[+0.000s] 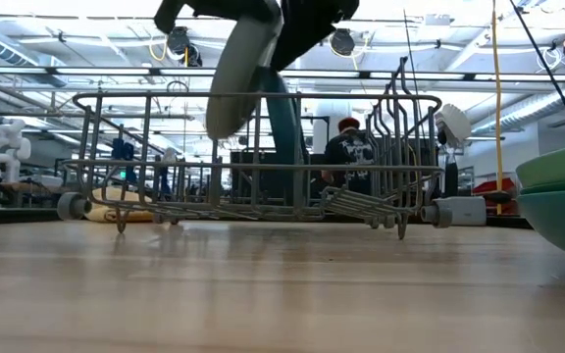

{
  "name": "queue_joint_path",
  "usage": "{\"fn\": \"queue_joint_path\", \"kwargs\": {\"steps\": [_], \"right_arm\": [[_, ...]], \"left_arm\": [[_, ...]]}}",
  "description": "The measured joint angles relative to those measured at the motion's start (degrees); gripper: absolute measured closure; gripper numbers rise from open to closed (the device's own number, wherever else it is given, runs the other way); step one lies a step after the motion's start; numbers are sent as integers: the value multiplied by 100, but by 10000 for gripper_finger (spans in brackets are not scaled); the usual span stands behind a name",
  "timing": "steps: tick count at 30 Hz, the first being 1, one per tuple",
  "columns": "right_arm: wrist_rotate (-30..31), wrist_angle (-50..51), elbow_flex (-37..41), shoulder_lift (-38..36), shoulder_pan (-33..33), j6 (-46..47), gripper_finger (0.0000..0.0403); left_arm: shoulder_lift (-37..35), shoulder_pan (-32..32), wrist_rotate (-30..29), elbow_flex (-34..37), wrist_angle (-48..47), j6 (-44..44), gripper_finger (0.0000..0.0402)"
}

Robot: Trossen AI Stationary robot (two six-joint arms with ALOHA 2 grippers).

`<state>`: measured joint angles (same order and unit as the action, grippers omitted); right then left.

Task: Sort dishes
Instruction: Put the white plate in the dish rack

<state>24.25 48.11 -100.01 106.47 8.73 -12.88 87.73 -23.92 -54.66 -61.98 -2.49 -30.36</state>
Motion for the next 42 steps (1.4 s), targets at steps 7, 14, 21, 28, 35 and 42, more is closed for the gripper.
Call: {"fn": "queue_joint_path", "kwargs": {"steps": [7,14,21,28,35,42], "right_arm": [[237,100,16,-143,135,-121,247],[253,536,20,-202,151,-249,248],[289,782,20,-351,226,-84,248],[278,821,22,-695,426,-17,248],[222,880,35,-1191,685,18,248],[238,576,-4,-1701,940,131,248]], "left_arm": [[63,171,261,5,267,262,389],[295,310,546,6,894,652,389],[343,338,764,16,1336,1042,389],[338,327,892,-6,1860,1467,389],[328,381,1329,-21,2262,1635,389],[433,541,1614,1,2181,1356,390]]}}
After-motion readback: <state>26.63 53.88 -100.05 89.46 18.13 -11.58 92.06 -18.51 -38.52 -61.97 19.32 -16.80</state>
